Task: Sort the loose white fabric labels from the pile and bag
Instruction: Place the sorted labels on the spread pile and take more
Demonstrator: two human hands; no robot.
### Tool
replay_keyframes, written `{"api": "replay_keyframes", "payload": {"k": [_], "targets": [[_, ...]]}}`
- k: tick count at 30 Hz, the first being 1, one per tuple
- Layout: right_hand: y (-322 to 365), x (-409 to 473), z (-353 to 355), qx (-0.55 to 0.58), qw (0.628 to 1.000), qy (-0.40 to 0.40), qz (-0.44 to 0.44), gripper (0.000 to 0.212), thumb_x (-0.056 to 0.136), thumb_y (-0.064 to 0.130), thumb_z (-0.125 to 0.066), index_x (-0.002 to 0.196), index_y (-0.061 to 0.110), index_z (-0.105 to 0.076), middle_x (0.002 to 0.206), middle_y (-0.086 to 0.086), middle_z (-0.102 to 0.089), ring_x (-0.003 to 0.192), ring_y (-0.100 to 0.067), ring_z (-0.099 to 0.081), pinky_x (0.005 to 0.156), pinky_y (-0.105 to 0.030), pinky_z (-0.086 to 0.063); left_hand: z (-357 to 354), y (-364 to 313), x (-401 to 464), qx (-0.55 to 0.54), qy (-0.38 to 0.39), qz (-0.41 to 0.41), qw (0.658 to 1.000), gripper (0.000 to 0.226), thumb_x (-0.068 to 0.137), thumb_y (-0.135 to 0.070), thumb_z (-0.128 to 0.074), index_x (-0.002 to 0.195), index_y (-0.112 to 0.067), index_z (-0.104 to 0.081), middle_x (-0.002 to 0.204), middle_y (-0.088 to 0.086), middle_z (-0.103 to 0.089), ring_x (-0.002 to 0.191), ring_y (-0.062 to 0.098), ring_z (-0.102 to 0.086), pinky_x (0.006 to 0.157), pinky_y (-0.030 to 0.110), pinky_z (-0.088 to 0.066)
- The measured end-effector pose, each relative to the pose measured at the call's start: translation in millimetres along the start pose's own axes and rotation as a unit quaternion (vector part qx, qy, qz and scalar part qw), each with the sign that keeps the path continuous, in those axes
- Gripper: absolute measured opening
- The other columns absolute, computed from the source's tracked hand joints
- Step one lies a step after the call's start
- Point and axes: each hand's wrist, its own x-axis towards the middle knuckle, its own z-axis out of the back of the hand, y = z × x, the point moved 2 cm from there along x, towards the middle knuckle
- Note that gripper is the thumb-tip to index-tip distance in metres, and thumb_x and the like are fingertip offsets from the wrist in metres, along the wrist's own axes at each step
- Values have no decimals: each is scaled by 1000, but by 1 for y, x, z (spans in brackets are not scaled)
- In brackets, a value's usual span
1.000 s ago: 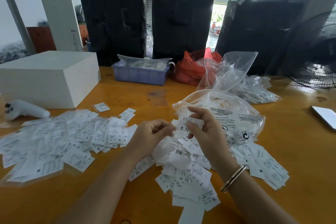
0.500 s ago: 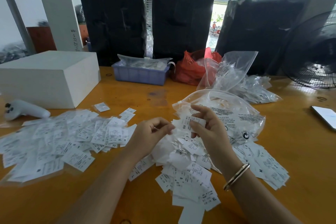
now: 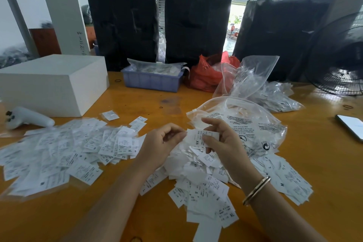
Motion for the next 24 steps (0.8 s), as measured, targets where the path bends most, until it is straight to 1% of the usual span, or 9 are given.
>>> {"api": "replay_keyframes", "payload": {"k": [2, 4, 6, 9, 11, 14, 18, 22, 24], "targets": [[-1, 0, -1, 3, 1000, -8, 1, 36, 88, 1, -60, 112, 28, -60, 81, 4, -62, 63, -12, -61, 66, -26, -52, 0, 0, 0, 3, 3, 4, 1000, 26, 73, -51, -60, 91, -33, -67, 81, -6, -67, 77, 17, -61, 69, 30, -53], [0, -1, -2, 10, 1000, -20, 5, 35, 89, 1, -60, 112, 28, -59, 77, 9, -63, 62, -10, -61, 64, -22, -52, 0, 0, 0, -8, 11, 6, 1000, 22, 73, -48, -62, 92, -36, -66, 84, -13, -66, 79, 11, -61, 73, 27, -55], [1, -1, -3, 11, 1000, -28, 7, 35, 89, 1, -59, 111, 27, -59, 79, 6, -63, 62, -10, -62, 63, -20, -52, -1, 0, 1, -25, 15, 8, 1000, 20, 72, -44, -65, 91, -38, -66, 85, -15, -66, 81, 9, -62, 75, 22, -55], [2, -3, -5, -18, 999, -19, 19, 36, 88, 0, -60, 110, 28, -59, 86, -2, -63, 63, -11, -63, 65, -24, -54, -2, 1, 1, -31, 17, 10, 999, 17, 72, -41, -66, 89, -39, -67, 85, -16, -69, 82, 7, -64, 75, 20, -55], [3, -4, -7, -34, 999, -6, 24, 37, 88, -1, -60, 110, 29, -58, 88, -1, -63, 64, -11, -63, 65, -24, -54, -2, 1, 1, -37, 15, 11, 999, 16, 72, -40, -66, 87, -38, -68, 85, -17, -70, 82, 5, -65, 75, 20, -55], [3, -4, -7, -56, 998, 2, 26, 37, 88, 0, -61, 110, 30, -58, 89, 1, -63, 64, -10, -62, 65, -26, -55, -2, 1, 2, -42, 16, 6, 999, 15, 72, -38, -66, 87, -38, -67, 87, -22, -70, 83, -1, -66, 73, 14, -52], [4, -6, -8, -92, 995, 18, 29, 38, 88, 1, -60, 109, 33, -57, 82, 7, -63, 62, -6, -60, 63, -29, -54, -4, 3, 1, -43, 36, 20, 998, 15, 72, -39, -66, 87, -36, -66, 86, -24, -69, 83, -4, -64, 71, 9, -49], [5, -6, -8, -110, 993, 27, 25, 41, 88, 0, -60, 106, 37, -56, 79, 8, -61, 60, -8, -56, 60, -31, -52, -5, 4, 2, -39, 63, 32, 997, 7, 77, -32, -67, 83, -35, -67, 80, -23, -69, 76, -4, -63, 67, 9, -48], [4, -6, -8, -126, 991, 30, 21, 43, 87, 1, -61, 106, 39, -55, 78, 7, -61, 59, -8, -54, 56, -27, -49, -6, 4, 2, -47, 69, 36, 996, 7, 76, -33, -67, 83, -33, -68, 79, -19, -70, 75, -2, -64, 68, 11, -49]]}}
